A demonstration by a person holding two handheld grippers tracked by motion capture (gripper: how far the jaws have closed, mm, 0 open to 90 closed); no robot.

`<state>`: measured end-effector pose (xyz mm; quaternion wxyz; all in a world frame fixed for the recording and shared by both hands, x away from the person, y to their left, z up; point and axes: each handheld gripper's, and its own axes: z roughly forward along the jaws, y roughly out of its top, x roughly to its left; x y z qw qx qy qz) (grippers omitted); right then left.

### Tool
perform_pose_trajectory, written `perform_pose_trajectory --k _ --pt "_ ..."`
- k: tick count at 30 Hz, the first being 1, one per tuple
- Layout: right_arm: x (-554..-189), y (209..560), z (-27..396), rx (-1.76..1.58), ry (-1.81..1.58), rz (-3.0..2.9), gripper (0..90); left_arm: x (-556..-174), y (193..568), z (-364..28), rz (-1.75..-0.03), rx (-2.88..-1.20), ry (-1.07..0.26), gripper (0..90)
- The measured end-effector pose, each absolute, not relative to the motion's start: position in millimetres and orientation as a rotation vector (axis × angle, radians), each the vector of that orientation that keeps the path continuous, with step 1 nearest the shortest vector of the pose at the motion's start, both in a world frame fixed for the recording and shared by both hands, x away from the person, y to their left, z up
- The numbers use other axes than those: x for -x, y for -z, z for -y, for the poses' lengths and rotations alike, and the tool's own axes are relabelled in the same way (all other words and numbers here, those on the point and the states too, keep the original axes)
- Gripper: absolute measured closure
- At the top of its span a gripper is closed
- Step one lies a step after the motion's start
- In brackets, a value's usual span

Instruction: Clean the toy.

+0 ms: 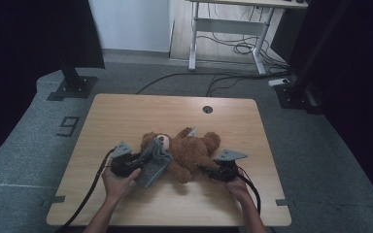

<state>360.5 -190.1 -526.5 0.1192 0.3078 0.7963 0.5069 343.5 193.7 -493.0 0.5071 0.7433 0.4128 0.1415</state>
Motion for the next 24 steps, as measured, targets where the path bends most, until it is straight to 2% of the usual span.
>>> perform_pose_trajectory --k 5,9,15,24 --pt "-361 527 191 -0.898 -1.485 -2.329 63.6 -348 493 -221 -1.050 -1.709 -0.311 74.3" --pt "-361 527 191 -0.897 -1.488 -2.330 63.6 -350 480 -223 -1.014 -1.658 -0.289 74.5" --pt "-360 527 190 -0.894 -1.483 -2.328 63.5 -365 457 -197 -0.927 -1.670 -0.255 74.2" --pt "-360 527 190 -0.889 -1.476 -2.331 63.3 -397 448 -144 -0.906 -1.810 -0.316 74.2"
